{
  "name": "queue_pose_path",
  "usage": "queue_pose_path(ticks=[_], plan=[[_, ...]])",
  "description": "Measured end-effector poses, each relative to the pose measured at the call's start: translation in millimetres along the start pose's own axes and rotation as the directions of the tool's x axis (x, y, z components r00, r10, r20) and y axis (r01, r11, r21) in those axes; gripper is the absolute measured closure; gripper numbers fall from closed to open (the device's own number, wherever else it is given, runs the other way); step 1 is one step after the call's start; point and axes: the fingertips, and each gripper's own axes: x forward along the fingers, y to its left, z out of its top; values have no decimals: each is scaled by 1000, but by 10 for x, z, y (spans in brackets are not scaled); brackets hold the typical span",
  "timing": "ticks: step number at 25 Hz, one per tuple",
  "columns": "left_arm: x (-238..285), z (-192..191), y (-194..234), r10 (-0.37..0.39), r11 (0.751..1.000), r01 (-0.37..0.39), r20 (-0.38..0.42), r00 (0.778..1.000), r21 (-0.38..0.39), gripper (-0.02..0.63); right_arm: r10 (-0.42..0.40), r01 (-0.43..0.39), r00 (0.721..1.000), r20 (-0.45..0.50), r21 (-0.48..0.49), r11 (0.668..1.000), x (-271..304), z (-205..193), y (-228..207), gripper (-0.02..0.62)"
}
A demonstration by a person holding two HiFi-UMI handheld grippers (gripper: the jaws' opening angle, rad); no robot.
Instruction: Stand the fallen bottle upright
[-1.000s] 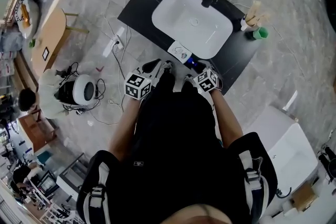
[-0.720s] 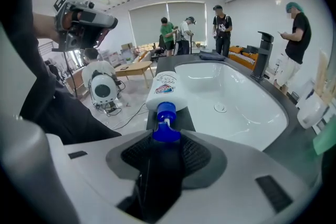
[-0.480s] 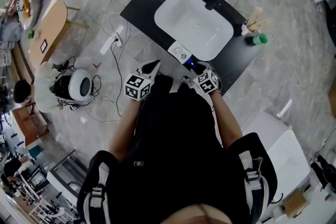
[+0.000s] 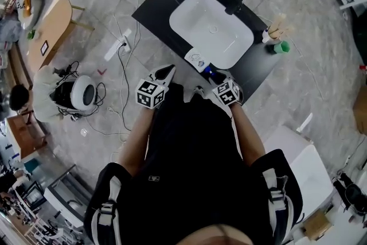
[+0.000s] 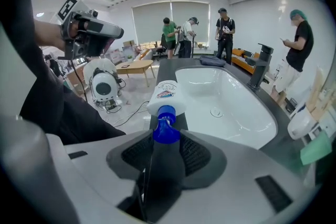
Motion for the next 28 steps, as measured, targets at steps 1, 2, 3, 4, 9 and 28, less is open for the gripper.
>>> queue_pose_path(ticks=[1, 2, 3, 4, 9, 28], plan=[[5, 8, -6, -2, 1000, 2, 4, 1000, 0, 591, -3, 3, 1000, 2, -2, 1000, -25, 17, -1, 387], [10, 11, -13, -5, 1000, 5, 7, 1000, 1, 591, -7, 7, 1000, 5, -4, 1000, -50, 36, -4, 387], [16, 11, -18, -8, 1000, 8, 8, 1000, 2, 591, -12, 12, 1000, 10, -6, 1000, -72, 62, -10, 387], [21, 9, -23, -11, 1000, 11, 8, 1000, 3, 591, -17, 17, 1000, 15, -8, 1000, -93, 93, -15, 387], [17, -1, -65, -16, 1000, 16, 14, 1000, 6, 591, -32, 33, 998, 53, -19, 999, -170, 228, -19, 387], [-33, 59, 168, -38, 999, 38, 18, 999, 5, 591, -77, 77, 988, 130, 6, 997, -280, 580, -6, 387]])
